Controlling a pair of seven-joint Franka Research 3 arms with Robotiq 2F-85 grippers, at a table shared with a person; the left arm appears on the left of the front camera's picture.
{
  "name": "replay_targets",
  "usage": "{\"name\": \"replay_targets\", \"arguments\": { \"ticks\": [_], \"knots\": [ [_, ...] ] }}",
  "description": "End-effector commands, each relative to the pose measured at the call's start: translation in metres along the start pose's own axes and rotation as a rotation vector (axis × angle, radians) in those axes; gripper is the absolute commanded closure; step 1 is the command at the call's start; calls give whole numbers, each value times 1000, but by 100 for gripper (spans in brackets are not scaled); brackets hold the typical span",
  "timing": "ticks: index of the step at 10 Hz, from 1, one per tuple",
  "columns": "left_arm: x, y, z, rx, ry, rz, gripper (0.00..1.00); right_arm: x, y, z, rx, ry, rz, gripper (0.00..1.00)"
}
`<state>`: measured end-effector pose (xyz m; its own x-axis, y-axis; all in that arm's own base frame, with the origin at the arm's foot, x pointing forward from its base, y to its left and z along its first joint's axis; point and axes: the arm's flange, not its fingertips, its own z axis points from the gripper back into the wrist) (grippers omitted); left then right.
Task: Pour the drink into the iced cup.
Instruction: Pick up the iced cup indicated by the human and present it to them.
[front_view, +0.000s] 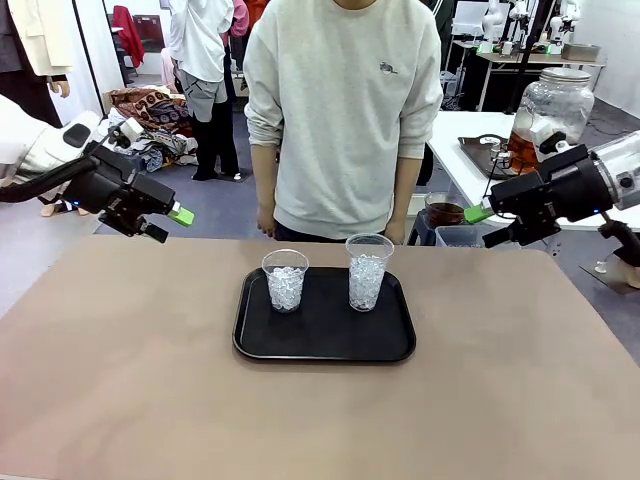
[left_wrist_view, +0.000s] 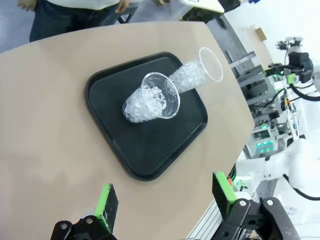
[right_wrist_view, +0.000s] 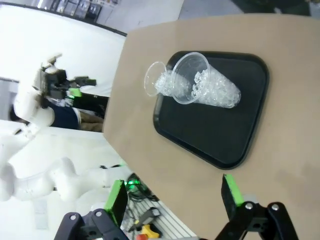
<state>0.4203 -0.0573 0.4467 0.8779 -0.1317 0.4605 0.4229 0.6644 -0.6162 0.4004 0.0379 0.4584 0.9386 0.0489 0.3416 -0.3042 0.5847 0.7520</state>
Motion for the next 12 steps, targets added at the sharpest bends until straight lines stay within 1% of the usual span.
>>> {"name": "replay_targets", "arguments": {
  "ticks": [1,3,6,7,9,12],
  "knots": [
    [7,20,1,-102,-54,55,0,22,-14,9,125,-5,-134,0],
    [6,35,-1,-192,-69,92,0,27,-33,7,229,29,-204,0],
    [5,58,-9,-287,-124,165,0,30,-63,-2,277,46,-280,0],
    [5,66,-14,-335,-129,199,0,31,-71,-4,302,54,-289,0],
    [7,80,-24,-401,-90,263,0,34,-85,-8,351,81,-321,0],
    [8,94,-34,-465,-65,315,0,36,-97,-12,401,97,-352,0]
  ]
}}
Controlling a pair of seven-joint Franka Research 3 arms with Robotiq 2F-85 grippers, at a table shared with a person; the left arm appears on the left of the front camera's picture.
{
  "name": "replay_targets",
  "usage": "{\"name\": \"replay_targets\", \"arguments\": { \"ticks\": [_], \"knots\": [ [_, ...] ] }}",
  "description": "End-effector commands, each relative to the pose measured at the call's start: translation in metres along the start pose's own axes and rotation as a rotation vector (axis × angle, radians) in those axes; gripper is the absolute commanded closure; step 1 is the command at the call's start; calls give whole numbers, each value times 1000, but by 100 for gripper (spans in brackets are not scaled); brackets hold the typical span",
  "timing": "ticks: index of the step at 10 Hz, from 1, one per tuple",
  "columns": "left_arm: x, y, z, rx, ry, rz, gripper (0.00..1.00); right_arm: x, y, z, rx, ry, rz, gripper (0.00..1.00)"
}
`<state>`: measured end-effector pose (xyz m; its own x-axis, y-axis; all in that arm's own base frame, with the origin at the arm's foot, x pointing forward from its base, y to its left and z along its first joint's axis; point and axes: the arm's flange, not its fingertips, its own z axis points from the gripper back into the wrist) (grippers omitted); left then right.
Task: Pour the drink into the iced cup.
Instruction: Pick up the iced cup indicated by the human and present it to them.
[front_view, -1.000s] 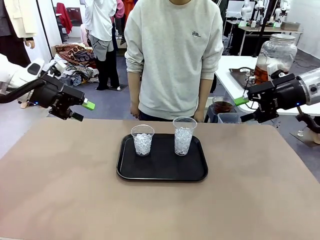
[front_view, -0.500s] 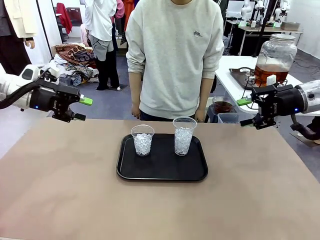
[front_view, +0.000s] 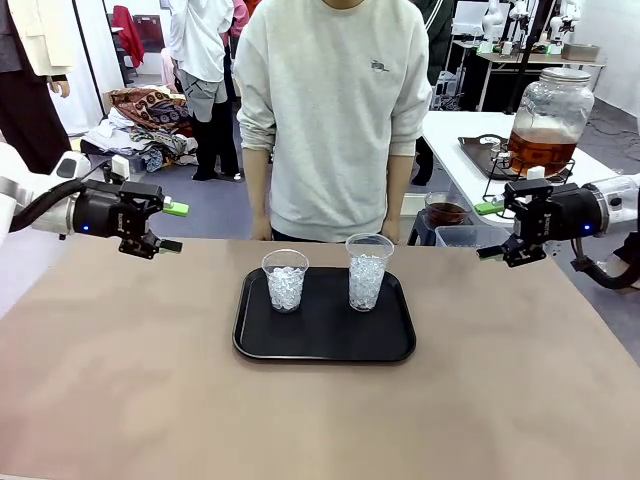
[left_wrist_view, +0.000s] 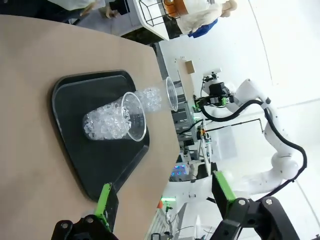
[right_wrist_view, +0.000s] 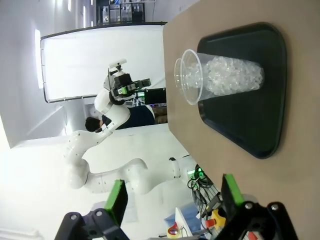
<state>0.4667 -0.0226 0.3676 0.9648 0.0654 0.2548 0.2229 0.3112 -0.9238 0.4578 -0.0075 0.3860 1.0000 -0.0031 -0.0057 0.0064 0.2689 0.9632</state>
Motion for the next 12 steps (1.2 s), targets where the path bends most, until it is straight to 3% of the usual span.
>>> {"name": "replay_targets", "arguments": {
  "ticks": [1,6,7,12],
  "knots": [
    [11,4,1,-55,23,56,0,10,1,2,51,-2,-19,0],
    [14,3,3,-37,99,111,0,11,0,2,36,-5,-32,0],
    [10,7,-2,-52,55,86,0,6,-8,2,28,8,-21,0],
    [10,7,-2,-52,55,86,0,6,-8,2,28,8,-21,0]
  ]
}}
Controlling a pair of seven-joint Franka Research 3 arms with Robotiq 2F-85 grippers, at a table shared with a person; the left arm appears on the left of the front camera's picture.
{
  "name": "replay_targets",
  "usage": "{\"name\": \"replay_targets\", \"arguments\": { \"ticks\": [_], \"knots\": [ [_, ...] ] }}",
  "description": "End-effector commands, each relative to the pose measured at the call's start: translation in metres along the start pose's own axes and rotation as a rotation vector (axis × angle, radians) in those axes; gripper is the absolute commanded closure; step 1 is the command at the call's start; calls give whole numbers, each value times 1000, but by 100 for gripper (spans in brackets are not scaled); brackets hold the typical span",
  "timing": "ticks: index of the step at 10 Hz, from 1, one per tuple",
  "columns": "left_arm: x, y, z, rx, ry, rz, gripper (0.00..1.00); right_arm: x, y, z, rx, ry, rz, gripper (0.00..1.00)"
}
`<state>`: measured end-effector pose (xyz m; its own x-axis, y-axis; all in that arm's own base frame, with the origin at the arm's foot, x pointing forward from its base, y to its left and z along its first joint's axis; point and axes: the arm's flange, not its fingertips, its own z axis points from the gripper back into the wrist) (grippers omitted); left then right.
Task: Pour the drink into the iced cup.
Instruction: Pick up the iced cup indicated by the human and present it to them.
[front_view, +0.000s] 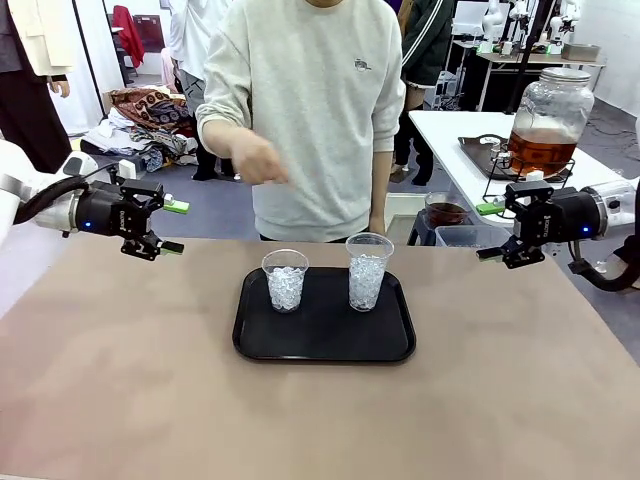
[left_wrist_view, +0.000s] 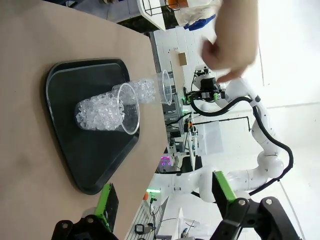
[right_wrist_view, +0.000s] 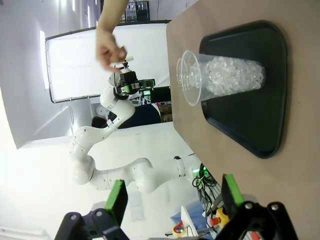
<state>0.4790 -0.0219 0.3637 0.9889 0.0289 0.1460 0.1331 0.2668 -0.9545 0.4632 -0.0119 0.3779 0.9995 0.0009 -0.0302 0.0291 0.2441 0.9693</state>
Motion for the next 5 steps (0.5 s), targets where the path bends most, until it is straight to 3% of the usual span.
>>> {"name": "replay_targets", "arguments": {
  "ticks": [1,5],
  "knots": [
    [-1,1,0,-11,-12,-10,0,0,1,0,3,-2,1,0],
    [-1,1,0,-11,-12,-10,0,0,1,0,3,-2,1,0]
  ]
}}
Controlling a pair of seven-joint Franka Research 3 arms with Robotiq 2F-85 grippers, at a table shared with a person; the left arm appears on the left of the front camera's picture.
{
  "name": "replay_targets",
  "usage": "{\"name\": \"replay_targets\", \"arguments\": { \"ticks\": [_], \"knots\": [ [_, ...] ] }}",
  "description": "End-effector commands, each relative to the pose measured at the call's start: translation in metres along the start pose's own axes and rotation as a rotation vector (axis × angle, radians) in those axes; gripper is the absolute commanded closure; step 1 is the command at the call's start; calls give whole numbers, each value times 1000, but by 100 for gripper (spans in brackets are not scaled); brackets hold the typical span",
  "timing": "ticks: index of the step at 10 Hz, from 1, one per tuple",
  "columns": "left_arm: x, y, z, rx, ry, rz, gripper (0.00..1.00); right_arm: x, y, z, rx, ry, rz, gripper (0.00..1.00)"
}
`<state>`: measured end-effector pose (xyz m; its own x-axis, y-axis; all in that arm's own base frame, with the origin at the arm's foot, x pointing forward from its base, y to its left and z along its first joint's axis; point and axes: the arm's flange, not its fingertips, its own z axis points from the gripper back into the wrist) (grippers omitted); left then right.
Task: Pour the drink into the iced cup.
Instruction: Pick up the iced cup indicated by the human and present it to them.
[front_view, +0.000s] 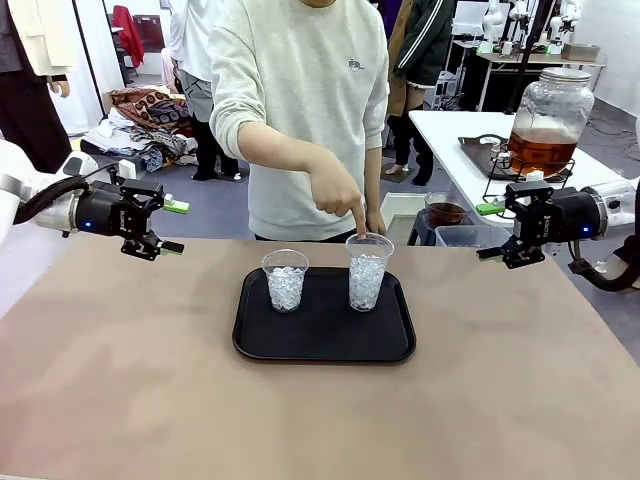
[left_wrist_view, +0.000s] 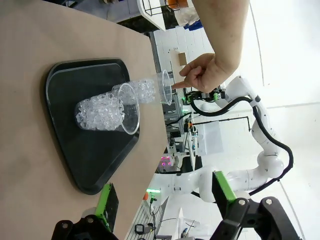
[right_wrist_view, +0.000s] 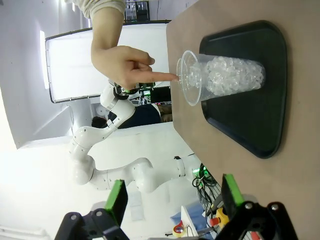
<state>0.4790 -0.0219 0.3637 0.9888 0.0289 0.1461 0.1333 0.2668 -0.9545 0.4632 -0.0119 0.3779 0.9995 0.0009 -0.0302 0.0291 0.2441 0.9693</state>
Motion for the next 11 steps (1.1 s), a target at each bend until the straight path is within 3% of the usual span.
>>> {"name": "replay_targets", "arguments": {
  "ticks": [1,11],
  "knots": [
    [-1,1,0,-11,-12,-10,0,0,1,0,3,-2,1,0],
    [-1,1,0,-11,-12,-10,0,0,1,0,3,-2,1,0]
  ]
}}
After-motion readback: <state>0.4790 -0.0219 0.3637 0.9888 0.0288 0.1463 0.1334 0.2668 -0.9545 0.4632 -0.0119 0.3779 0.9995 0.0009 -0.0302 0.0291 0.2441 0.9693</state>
